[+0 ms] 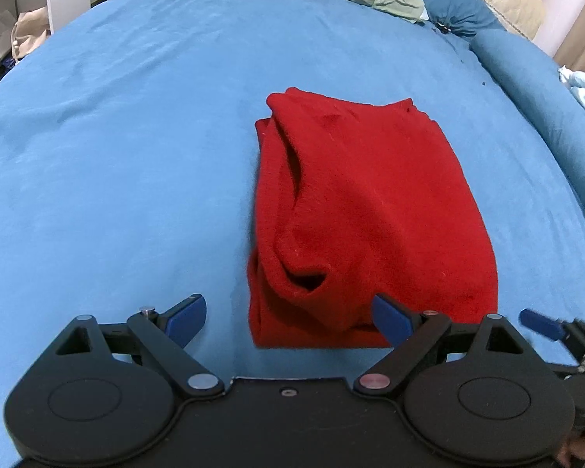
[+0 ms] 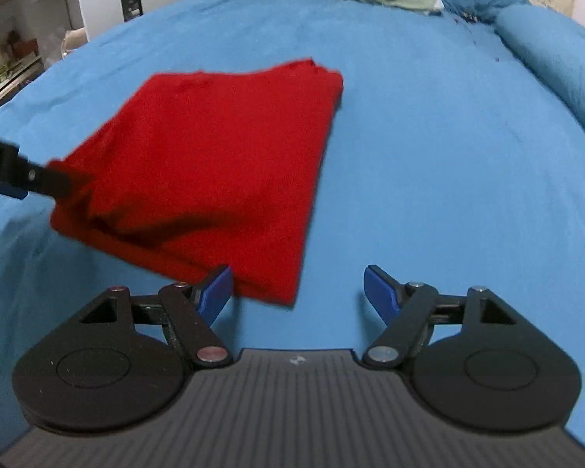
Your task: Fold small clothes
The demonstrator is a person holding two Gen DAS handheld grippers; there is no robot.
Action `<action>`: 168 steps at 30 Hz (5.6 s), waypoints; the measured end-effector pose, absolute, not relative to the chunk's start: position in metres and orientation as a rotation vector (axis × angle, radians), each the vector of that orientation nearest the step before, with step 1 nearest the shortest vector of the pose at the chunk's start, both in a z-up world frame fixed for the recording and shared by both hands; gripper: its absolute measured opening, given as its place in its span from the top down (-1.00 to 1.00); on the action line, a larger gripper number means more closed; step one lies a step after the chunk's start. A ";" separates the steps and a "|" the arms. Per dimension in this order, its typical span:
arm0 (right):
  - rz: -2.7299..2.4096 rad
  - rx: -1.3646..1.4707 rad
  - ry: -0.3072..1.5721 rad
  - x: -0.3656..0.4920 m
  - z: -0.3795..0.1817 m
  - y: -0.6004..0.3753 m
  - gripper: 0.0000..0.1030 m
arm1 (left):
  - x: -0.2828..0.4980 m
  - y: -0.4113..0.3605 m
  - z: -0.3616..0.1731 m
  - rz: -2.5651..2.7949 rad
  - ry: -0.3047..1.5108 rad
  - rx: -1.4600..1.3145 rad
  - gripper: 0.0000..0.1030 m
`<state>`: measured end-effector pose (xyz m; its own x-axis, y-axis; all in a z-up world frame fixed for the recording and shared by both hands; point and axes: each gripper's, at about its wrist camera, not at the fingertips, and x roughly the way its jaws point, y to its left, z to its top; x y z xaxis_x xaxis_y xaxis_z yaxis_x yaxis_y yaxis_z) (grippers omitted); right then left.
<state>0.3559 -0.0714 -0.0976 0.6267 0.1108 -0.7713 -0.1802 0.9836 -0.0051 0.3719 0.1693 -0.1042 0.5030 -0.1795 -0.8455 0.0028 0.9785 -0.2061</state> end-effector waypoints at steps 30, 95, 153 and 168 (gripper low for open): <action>-0.026 -0.140 0.825 0.352 -0.140 -0.086 -0.61 | 0.369 0.177 -0.146 -0.078 1.042 -0.044 -0.81; 0.319 0.421 1.028 0.357 -0.016 -0.196 0.22 | 0.343 0.035 -0.062 -0.445 1.051 -0.247 0.50; 0.027 0.032 0.661 0.030 0.106 -0.183 -1.00 | 0.050 0.002 0.046 -0.063 0.655 0.028 -1.00; -0.035 0.025 0.794 -0.007 0.061 -0.186 -1.00 | 0.008 0.001 0.017 -0.038 0.716 0.068 -1.00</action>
